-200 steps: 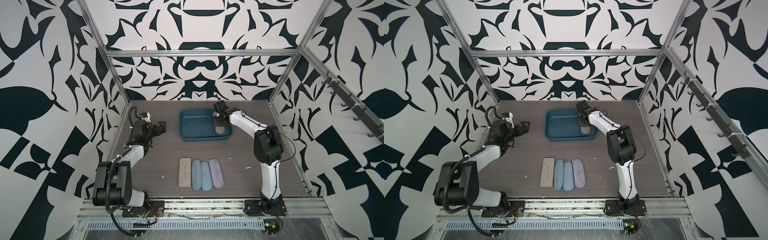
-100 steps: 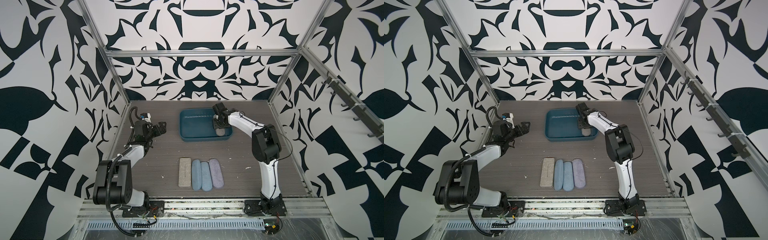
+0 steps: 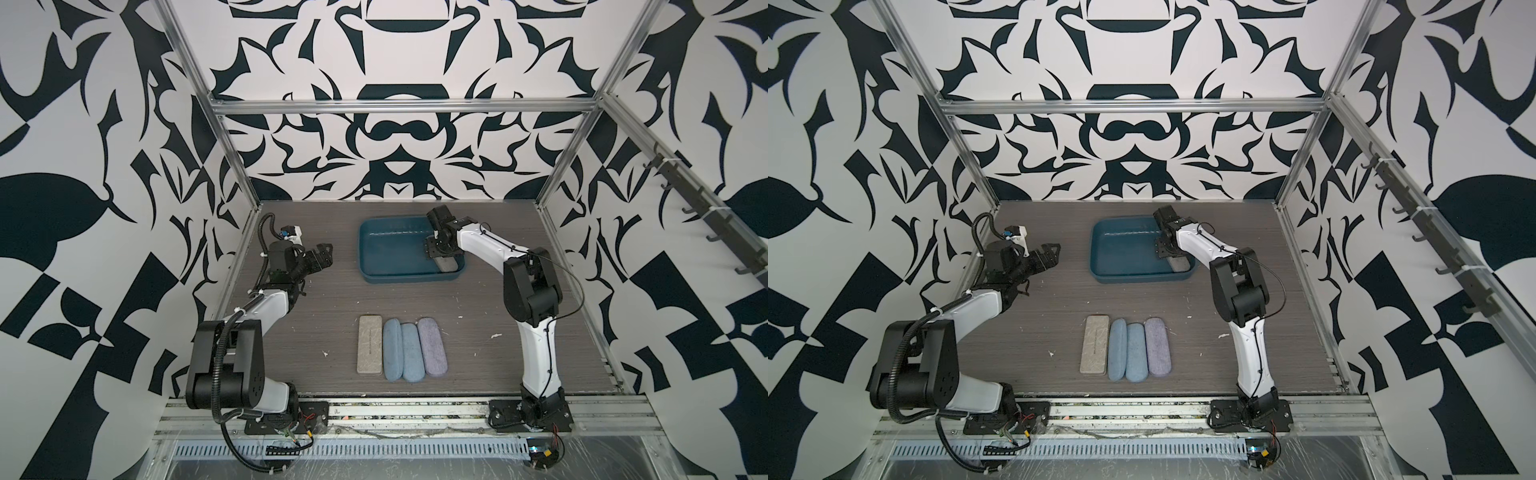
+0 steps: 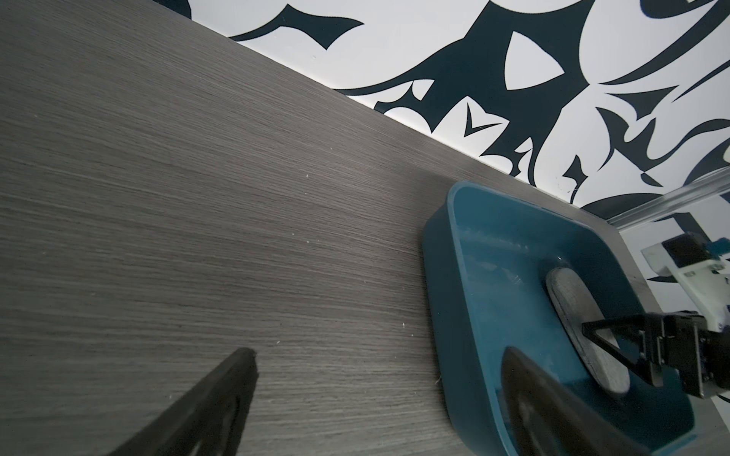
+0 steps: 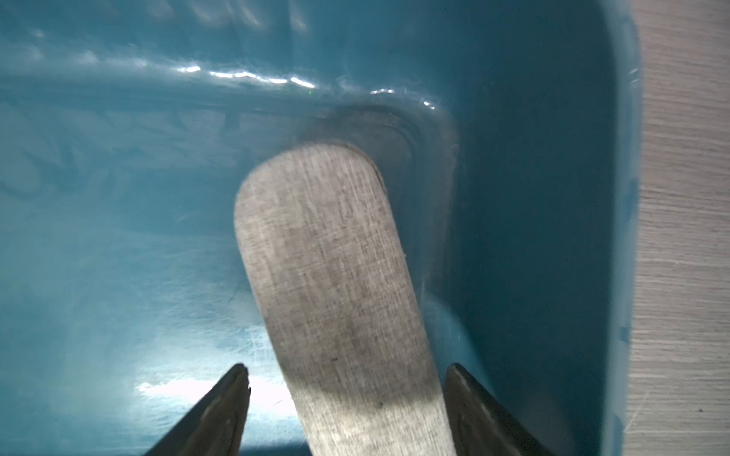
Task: Put the glasses cases into the storage boxes
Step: Place the glasses case in the storage box, then pick up the glasses case at the center of the board.
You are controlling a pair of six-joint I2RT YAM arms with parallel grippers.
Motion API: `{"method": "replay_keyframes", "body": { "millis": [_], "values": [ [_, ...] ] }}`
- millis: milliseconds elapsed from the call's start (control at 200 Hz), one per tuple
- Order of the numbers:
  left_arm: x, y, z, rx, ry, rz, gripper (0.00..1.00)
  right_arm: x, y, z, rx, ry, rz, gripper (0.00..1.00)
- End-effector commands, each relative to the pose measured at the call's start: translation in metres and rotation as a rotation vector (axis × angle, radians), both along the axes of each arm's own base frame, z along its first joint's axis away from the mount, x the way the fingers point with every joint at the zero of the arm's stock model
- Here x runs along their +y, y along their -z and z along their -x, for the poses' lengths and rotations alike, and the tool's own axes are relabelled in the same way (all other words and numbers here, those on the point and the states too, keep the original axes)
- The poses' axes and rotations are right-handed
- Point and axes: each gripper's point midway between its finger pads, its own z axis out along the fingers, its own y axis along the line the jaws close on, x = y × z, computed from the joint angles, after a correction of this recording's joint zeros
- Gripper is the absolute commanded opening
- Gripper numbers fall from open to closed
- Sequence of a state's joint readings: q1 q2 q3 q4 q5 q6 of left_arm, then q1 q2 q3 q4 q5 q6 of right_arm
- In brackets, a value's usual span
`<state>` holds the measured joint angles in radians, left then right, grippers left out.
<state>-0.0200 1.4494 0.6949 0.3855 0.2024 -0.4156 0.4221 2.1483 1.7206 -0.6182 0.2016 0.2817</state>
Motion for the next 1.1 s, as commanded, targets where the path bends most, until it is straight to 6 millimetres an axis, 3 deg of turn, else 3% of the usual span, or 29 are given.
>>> {"method": "replay_keyframes", "body": {
  "millis": [0, 260, 380, 475, 595, 905, 1095],
  "values": [
    [-0.001, 0.005, 0.001, 0.002, 0.006, -0.004, 0.99, 0.0, -0.056, -0.004, -0.117, 0.0, -0.049, 0.81],
    [0.0, 0.007, 0.002, 0.005, 0.004, -0.007, 0.99, 0.003, -0.142, 0.009, -0.28, -0.039, -0.155, 0.82],
    [-0.001, 0.004, 0.001, 0.0, 0.003, 0.001, 0.99, 0.007, -0.17, 0.031, -0.322, -0.082, -0.222, 0.82],
    [-0.001, 0.001, 0.002, -0.012, 0.001, 0.005, 0.99, 0.013, -0.179, 0.059, -0.334, -0.127, -0.253, 0.82],
    [0.0, -0.003, 0.002, -0.025, -0.008, 0.01, 0.99, 0.02, -0.17, 0.106, -0.311, -0.19, -0.255, 0.82],
    [-0.001, -0.031, 0.01, -0.079, -0.023, 0.062, 0.99, 0.024, -0.123, 0.225, -0.163, -0.271, -0.193, 0.82],
    [-0.006, -0.047, 0.018, -0.102, -0.025, 0.041, 0.99, 0.025, -0.072, 0.28, 0.003, -0.279, -0.203, 0.82]
  ]
}}
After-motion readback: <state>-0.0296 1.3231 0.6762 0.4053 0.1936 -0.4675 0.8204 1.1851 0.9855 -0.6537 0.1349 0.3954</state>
